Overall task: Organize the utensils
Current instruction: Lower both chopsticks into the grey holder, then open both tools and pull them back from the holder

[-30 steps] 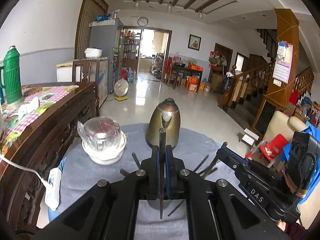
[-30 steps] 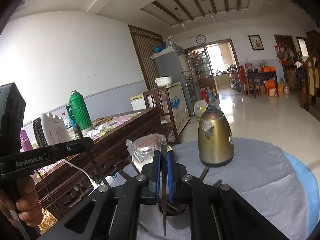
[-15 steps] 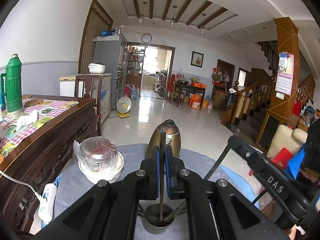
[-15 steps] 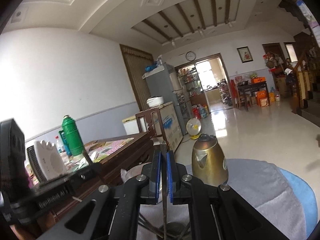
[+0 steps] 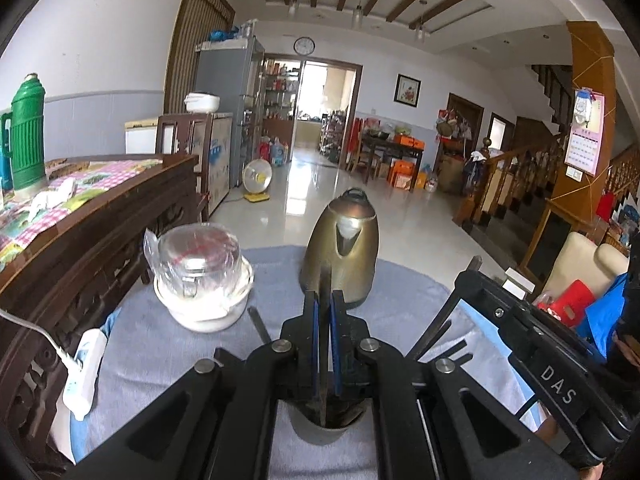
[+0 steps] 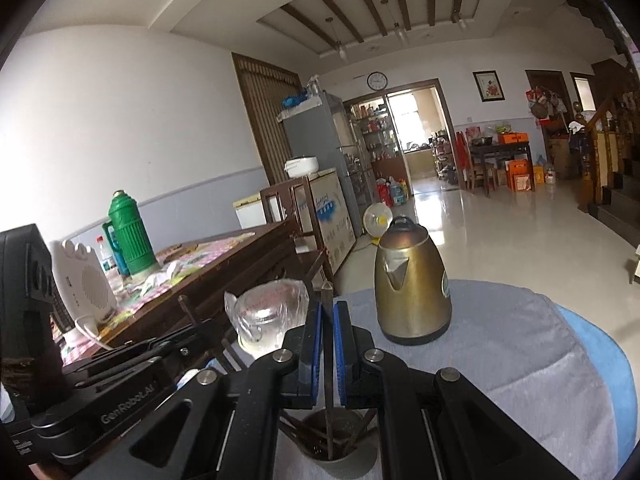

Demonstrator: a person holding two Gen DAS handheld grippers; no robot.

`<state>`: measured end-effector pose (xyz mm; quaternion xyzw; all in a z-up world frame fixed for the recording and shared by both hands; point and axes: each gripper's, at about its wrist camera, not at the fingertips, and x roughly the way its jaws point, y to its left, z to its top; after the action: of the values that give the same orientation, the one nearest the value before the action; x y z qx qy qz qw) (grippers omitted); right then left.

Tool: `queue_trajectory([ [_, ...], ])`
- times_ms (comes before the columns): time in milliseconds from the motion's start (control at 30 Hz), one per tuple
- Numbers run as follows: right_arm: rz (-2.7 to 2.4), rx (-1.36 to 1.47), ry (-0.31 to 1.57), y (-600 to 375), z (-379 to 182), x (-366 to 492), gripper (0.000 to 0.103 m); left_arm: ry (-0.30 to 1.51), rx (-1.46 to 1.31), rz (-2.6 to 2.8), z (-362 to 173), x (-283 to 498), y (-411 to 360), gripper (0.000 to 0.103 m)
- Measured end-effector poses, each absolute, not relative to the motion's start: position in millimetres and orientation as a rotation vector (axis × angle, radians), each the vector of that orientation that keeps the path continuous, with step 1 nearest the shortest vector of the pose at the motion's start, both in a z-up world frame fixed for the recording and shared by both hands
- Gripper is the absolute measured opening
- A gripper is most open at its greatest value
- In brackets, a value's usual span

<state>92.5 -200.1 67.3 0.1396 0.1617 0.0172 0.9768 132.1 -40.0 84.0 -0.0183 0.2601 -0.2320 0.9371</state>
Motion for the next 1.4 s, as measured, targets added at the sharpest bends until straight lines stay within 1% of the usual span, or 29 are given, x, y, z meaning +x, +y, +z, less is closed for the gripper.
queue_trajectory([
  [267,0.051,0.301,0.372,-199,62,92,0.009,0.551,0.000,-0.455,81,119,-35,0.005],
  [333,0.056,0.314,0.388,-201,61,90,0.009,0.565,0.024,-0.439,79,116,-36,0.008],
  [400,0.060,0.336,0.404,-203,60,88,0.009,0.577,0.046,-0.422,78,112,-35,0.022],
  [433,0.065,0.346,0.411,-205,59,87,0.009,0.572,0.058,-0.408,78,108,-34,0.040],
  [467,0.071,0.359,0.419,-207,59,86,0.010,0.561,0.071,-0.389,79,103,-33,0.055],
  [500,0.076,0.373,0.426,-209,58,84,0.010,0.548,0.079,-0.374,79,100,-32,0.057],
  [533,0.078,0.383,0.430,-210,57,83,0.012,0.532,0.090,-0.361,80,95,-30,0.058],
  [600,0.081,0.404,0.434,-213,57,79,0.021,0.529,0.110,-0.342,80,88,-27,0.060],
  [633,0.083,0.416,0.435,-215,57,77,0.032,0.532,0.115,-0.333,80,86,-25,0.064],
  [667,0.089,0.433,0.436,-217,56,74,0.049,0.534,0.119,-0.322,80,84,-24,0.066],
  [733,0.094,0.459,0.421,-220,55,65,0.068,0.530,0.124,-0.307,81,77,-21,0.068],
  [833,0.089,0.443,0.390,-219,56,52,0.068,0.520,0.137,-0.276,81,69,-16,0.074],
  [900,0.085,0.439,0.388,-217,57,45,0.068,0.515,0.146,-0.261,81,64,-13,0.075],
  [1067,0.079,0.448,0.392,-218,57,32,0.068,0.507,0.167,-0.234,80,54,-12,0.081],
  [1233,0.090,0.449,0.423,-219,54,22,0.068,0.515,0.169,-0.220,77,49,-12,0.089],
  [1400,0.098,0.433,0.478,-216,45,10,0.068,0.552,0.167,-0.202,68,46,-10,0.093],
])
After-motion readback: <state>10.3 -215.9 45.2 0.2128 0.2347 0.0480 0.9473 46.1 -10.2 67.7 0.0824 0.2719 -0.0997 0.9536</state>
